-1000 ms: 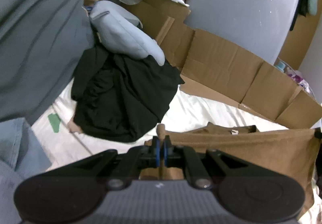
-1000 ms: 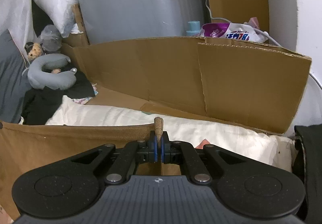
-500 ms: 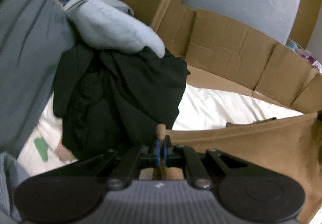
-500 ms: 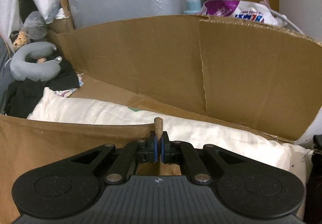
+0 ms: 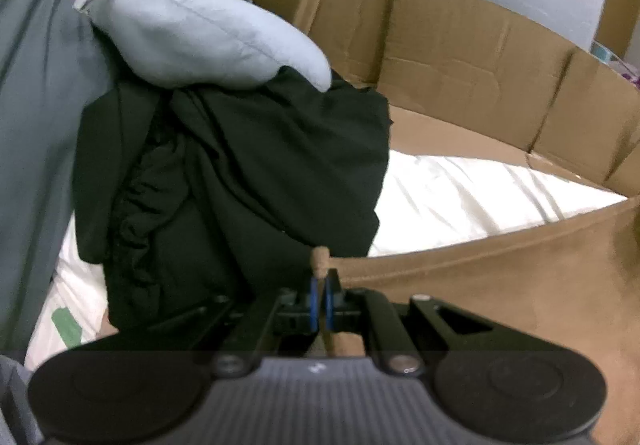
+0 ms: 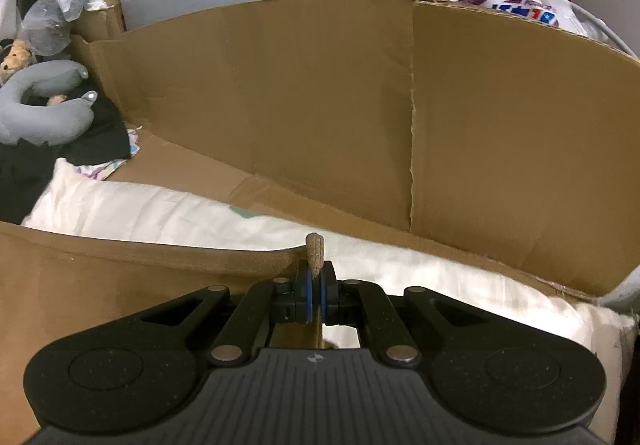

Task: Fold clothes
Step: 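Carry the hem over toward the collar with both grippers, then lower the hem onto the collar and open both grippers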

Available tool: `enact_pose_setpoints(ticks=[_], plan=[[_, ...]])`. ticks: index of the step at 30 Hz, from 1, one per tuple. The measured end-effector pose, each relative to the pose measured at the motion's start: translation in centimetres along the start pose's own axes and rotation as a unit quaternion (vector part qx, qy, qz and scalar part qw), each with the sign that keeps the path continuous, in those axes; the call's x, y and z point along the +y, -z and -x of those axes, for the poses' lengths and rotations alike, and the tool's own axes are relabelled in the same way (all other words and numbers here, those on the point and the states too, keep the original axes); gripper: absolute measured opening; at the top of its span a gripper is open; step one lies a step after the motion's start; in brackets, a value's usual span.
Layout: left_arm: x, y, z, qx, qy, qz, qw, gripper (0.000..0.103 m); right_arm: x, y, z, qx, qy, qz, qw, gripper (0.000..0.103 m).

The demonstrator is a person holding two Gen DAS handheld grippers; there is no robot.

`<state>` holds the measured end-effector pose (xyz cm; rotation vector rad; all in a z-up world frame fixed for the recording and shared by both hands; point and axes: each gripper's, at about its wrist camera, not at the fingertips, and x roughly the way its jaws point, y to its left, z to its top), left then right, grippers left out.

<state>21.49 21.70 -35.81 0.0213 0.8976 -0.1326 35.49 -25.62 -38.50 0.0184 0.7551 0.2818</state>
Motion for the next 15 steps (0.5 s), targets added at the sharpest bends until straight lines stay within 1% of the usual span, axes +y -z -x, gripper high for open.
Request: enact_pose_setpoints(ticks=[7,12,13,14,15], plan=[[0.2,-0.6,-1.7,0.008,-0.010,0.003,0.9999,0.005,0.5,0.0,-2.3,0.019,0.019,0.015,1.000,0.002],[-0.1,-0.2,-3.2,0.025,-0.018,0.002,0.9995,0.005,0.4,0.1,-3.2,0.031,0.027,0.016,0.999,0.002],[-0.1,-0.1,-3.4,0.027,-0.018,0.004,0.9995,0.006,0.4,0.2,-3.4,0.035,0.029,0.017,0.999,0.002],[-0.1,0.0,-3.6,0.029,-0.018,0.009,0.9994,0.009,0.4,0.4,-3.6,0.038,0.032,0.018,0.999,0.002],[0.0,0.0,-3.6,0.030,-0.017,0.014,0.9993,0.010,0.4,0.5,-3.8,0.042,0.034,0.019,0.998,0.003]])
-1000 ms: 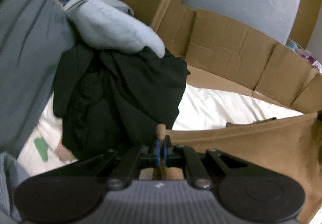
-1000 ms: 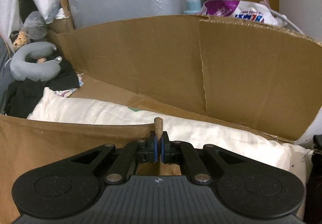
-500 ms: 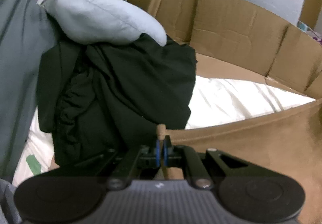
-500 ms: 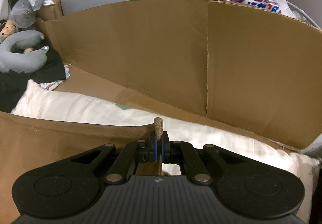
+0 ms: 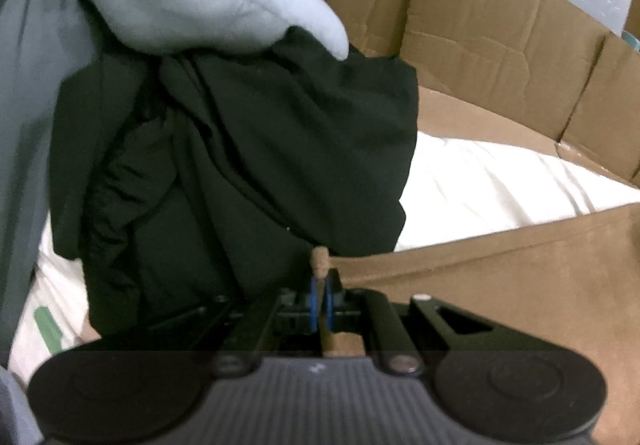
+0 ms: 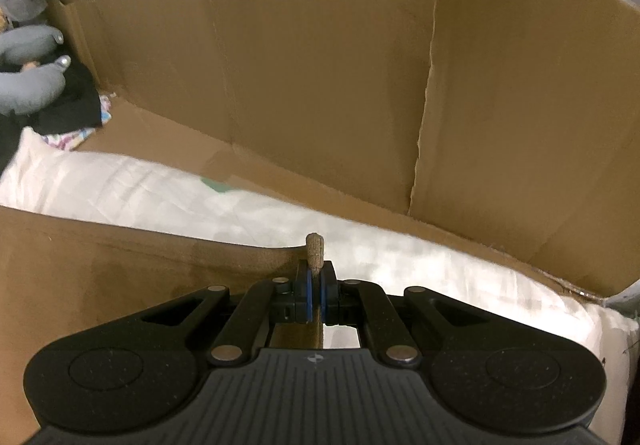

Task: Fold clothes
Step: 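Lower the hem onto the collar and open both grippers, then move both grippers to the edge of the folded brown T-shirt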

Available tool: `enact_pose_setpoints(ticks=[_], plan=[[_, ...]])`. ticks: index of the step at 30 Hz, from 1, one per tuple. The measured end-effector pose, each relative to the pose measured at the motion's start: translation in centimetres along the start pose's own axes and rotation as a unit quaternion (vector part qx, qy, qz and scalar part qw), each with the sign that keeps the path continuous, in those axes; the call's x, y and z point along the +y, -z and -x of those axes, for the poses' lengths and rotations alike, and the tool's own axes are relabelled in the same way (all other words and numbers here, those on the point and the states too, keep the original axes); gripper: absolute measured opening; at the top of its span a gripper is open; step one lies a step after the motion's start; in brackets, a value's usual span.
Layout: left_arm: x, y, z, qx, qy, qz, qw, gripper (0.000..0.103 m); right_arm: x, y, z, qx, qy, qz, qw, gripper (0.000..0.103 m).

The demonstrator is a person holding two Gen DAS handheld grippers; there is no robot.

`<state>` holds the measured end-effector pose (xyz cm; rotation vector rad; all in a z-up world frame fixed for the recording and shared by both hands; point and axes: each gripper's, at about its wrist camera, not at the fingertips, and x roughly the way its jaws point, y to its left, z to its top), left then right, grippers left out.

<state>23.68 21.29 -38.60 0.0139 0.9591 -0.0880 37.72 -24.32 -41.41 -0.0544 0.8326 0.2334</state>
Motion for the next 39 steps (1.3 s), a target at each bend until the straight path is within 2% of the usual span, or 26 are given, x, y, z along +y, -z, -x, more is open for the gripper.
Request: enact_pose_setpoints(ticks=[3,6,8,10,11,15,19,23,27,31,35,39], plan=[[0.2,0.2,0.7,-0.002,0.001,0.003,1.0000,0.014,-0.4,0.1,-0.1,0.009,0.015,-0.017,1.000,0.005],[0.6,0.9,2.1,-0.003,-0.011,-0.005,0.9999,0.031,-0.9,0.0,1.3,-0.002,0.007,-0.019,1.000,0.009],[1.0,1.5,3.0,0.002,-0.025,-0.001,0.9997,0.034,-1.1,0.2,2.3,0.001,0.002,-0.010,1.000,0.011],[1.4,2.3,4.4,-0.003,-0.021,0.003,0.9998,0.034,-1.4,0.5,3.4,0.000,-0.005,-0.011,1.000,0.022],[1.4,2.8,5.2,-0.004,-0.017,0.003,0.9998,0.036,-1.6,0.7,4.1,-0.002,-0.011,-0.012,1.000,0.033],[0.9,4.9,8.4,-0.017,-0.015,-0.009,0.9997,0.048,-1.7,2.3,6.9,-0.011,-0.028,-0.002,1.000,0.035],[-0.4,6.2,10.9,-0.032,0.000,-0.016,0.9994,0.048,-1.6,4.6,9.7,-0.012,-0.038,-0.004,0.999,0.039],[-2.5,8.5,12.6,-0.046,0.017,-0.019,0.9986,0.048,-1.0,7.6,12.6,-0.013,-0.024,0.012,1.000,0.040],[-4.5,11.4,13.7,-0.051,0.025,-0.018,0.9982,0.048,-0.1,10.5,14.7,0.009,-0.031,0.029,0.999,0.040],[-6.9,13.7,14.7,-0.035,0.035,-0.012,0.9987,0.046,1.4,12.7,16.9,0.013,-0.017,0.055,0.998,0.040],[-8.9,16.1,15.0,-0.031,0.046,-0.003,0.9985,0.046,3.4,14.0,18.1,0.012,-0.026,0.055,0.998,0.040],[-9.3,18.4,13.8,-0.009,0.029,0.016,0.9994,0.046,5.7,15.2,17.7,0.008,-0.034,0.057,0.998,0.039]])
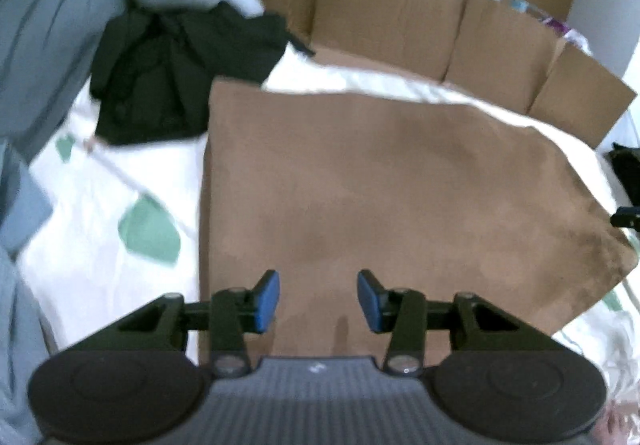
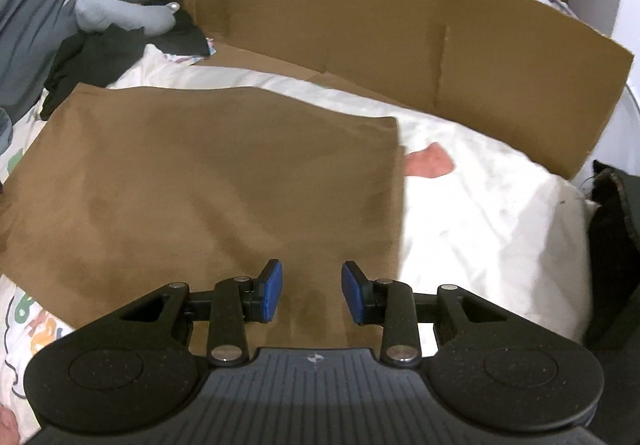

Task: Fold clothes
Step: 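Move both grippers to the edge of the folded brown T-shirt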

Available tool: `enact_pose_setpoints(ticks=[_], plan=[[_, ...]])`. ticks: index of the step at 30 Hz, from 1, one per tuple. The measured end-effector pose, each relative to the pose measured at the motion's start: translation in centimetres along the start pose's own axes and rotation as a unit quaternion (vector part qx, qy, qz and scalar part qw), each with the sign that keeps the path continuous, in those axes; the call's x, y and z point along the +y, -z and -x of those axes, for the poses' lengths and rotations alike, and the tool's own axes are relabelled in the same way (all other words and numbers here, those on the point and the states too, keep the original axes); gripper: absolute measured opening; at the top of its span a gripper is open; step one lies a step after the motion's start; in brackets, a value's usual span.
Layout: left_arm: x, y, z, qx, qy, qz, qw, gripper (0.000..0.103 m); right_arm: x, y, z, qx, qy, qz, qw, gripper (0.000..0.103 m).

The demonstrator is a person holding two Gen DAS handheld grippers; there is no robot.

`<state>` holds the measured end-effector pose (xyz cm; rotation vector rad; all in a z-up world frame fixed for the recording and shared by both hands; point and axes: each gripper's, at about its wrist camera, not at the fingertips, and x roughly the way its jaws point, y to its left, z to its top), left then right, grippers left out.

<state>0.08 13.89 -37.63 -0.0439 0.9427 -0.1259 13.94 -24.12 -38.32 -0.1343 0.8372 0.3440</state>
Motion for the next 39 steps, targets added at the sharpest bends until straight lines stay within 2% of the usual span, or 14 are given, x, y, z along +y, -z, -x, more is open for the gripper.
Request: enact_pose_setpoints(ticks=[3,6,9,11,15,20,24,27,28,29,31,34,39], plan=[[0.5,1.4,-0.3,0.003,-0.029,0.008,0.9995,0.046,1.3,0.5,-0.6,-0.012,0.012,-0.019,1.000,0.039],[1.3,2.8,-0.5,0.011,-0.052,0.048,0.9974,0.046,2.1,0.9,-1.2,-0.011,0.007,-0.051,0.999,0.039],[1.5,4.4,-0.8,0.022,-0.068,0.046,0.9963,0.039,3.2,1.9,-2.6,0.008,0.009,-0.025,1.000,0.039],[1.9,4.9,-0.6,0.018,-0.065,0.044,0.9967,0.039,3.7,2.6,-3.4,0.024,0.016,-0.010,1.000,0.039],[2.4,5.4,-0.4,0.015,-0.062,0.039,0.9972,0.035,3.0,3.7,-3.0,0.023,0.022,-0.011,0.999,0.038],[3.0,5.4,-0.4,0.022,-0.063,0.036,0.9971,0.023,1.4,4.3,-2.0,0.028,0.033,-0.009,0.999,0.038],[4.3,5.8,0.0,0.024,-0.057,0.061,0.9962,0.014,-0.6,5.5,-1.1,0.045,0.058,-0.023,0.997,0.038],[4.5,5.9,0.9,0.021,-0.053,0.063,0.9964,0.014,-1.3,6.3,0.0,0.058,0.058,-0.022,0.996,0.036],[4.5,6.0,1.3,0.019,-0.062,0.060,0.9961,0.017,-1.2,6.3,0.7,0.059,0.056,-0.020,0.996,0.036],[4.4,6.0,1.7,0.017,-0.072,0.057,0.9956,0.029,-1.3,6.3,1.1,0.058,0.058,-0.023,0.996,0.036],[4.8,6.3,2.3,0.013,-0.080,0.072,0.9941,0.033,-1.6,6.3,2.0,0.057,0.063,-0.031,0.996,0.037],[5.7,6.6,2.9,0.010,-0.076,0.105,0.9916,0.033,-2.7,6.5,2.7,0.053,0.055,-0.071,0.995,0.037],[6.1,6.8,2.8,0.008,-0.071,0.118,0.9904,0.033,-3.8,6.7,2.5,0.055,0.041,-0.112,0.991,0.038]])
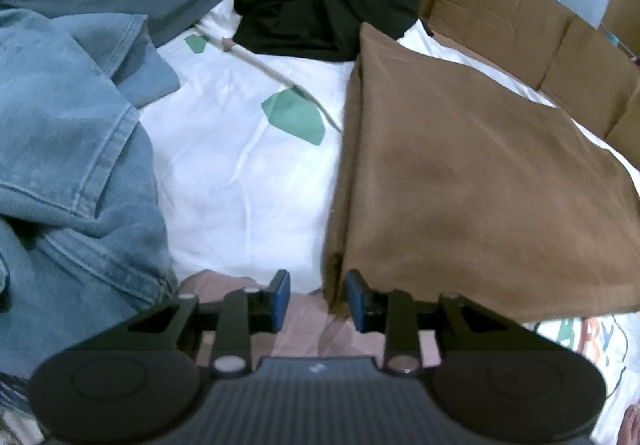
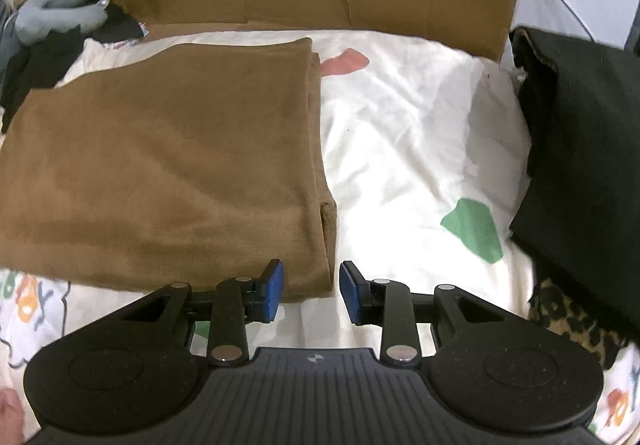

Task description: Fold clothes

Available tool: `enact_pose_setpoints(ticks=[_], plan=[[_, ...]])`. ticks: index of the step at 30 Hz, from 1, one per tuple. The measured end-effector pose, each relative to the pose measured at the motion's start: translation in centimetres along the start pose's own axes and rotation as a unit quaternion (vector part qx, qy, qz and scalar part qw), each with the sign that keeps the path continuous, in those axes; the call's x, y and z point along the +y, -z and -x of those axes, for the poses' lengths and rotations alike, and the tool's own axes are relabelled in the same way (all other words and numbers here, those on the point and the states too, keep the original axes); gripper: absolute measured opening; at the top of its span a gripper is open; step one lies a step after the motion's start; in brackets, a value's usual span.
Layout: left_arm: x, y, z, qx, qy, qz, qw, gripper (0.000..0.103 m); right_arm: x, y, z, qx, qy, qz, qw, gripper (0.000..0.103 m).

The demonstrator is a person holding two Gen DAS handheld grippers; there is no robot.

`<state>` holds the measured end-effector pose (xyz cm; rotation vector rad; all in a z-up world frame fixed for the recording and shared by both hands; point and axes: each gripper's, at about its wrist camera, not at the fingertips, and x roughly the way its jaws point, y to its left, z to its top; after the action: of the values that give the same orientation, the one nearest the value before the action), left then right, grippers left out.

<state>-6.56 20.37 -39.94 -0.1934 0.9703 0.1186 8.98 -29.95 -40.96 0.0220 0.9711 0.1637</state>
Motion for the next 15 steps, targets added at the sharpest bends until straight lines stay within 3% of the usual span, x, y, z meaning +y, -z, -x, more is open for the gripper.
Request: enact_pose_setpoints(ticks=[10,13,15], plan=[[0.1,0.7,-1.4,0.020,0.034,0.019,0.9990,0.036,-2.0,0.4,-1.3,0.023,-0.034,-0.121,0.992,0.040],[0.3,0.9,-1.4,0.019,0.035,0.016,0.9991,0.008,-2.5,0.8,-2.0,0.036,-0.037,-0.151,0.987,0.040],[0.5,1.0,-1.0,0.015,0.041,0.022,0.9988,0.007,-2.6,0.9,-1.9,0.034,-0.038,-0.157,0.986,0.040]])
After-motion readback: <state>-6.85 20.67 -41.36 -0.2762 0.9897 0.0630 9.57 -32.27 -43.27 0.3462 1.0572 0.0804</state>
